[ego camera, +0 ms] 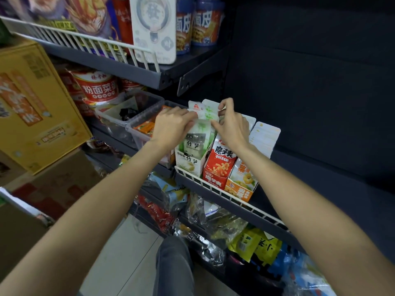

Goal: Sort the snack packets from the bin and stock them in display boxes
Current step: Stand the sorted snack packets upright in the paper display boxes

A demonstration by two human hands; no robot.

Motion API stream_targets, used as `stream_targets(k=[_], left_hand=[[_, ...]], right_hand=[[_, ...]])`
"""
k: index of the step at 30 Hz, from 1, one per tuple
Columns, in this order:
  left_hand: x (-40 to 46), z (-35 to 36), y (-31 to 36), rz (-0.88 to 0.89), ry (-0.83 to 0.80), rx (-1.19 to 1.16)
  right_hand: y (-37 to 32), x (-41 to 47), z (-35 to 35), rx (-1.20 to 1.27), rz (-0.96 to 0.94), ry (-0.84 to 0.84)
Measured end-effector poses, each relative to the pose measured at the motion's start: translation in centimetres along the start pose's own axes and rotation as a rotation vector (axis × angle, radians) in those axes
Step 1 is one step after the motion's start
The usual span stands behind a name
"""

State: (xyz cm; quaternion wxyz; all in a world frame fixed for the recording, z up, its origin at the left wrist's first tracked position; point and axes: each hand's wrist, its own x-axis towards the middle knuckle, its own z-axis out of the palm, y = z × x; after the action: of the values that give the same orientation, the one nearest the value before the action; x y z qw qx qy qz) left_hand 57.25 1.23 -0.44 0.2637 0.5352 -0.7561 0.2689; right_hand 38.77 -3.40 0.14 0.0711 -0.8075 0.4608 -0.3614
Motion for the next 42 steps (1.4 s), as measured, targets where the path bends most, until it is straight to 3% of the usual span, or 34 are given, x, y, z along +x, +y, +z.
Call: stream_targets(k=[4, 6, 11, 13, 18, 22, 27, 29, 32, 36, 42], left_hand=[[1.4, 2.3, 1.4, -0.106, 0.065, 0.019], [1.0, 3.2, 1.9, -0.24, 0.076, -0.078], [0.6, 3.9, 2.5, -0.686, -0.016, -0.704], [0.9, 3.9, 2.4, -0.698, -0.06, -0.866], [1.6, 4.3, 1.6, -0.671, -0.158, -1.066], [1.3, 4.4, 1.2, -0.612, -0.053, -1.05], [0.7, 3.9, 2.5, -0.659, 0.254, -0.949], [1.1, 3.7, 3.1, -0.705, 0.292, -0.965], [1.2, 4.6, 3.2, -0.682, 0.071, -0.771], [0.5, 4.7, 4.3, -0.602, -0.181, -0.7], [2.1, 4.9, 5.3, -0.564, -0.305, -0.459]], right_hand=[[1.3, -0.2, -0.7, 0.352, 0.09, -0.086], [1.7, -0.5, -0.9, 0.423, 0.14, -0.12], [1.3, 0.2, -0.1, -0.035, 0.016, -0.163], [1.3, 0.8, 0.1, -0.094, 0.019, -0.157], [1.2, 1.0, 0.4, 0.049, 0.125, -0.166], [0.8, 1.2, 0.9, 0.151, 0.15, -0.101], [0.6, 1.5, 1.5, 0.318, 0.239, -0.049], [0.8, 1.8, 1.6, 0.378, 0.262, -0.024], [1.2, 2.3, 0.5, 0.377, 0.277, -0.076], [1.8, 3.0, -1.0, 0.289, 0.086, -0.099], [2.4, 3.3, -1.3, 0.022, -0.078, -0.079]])
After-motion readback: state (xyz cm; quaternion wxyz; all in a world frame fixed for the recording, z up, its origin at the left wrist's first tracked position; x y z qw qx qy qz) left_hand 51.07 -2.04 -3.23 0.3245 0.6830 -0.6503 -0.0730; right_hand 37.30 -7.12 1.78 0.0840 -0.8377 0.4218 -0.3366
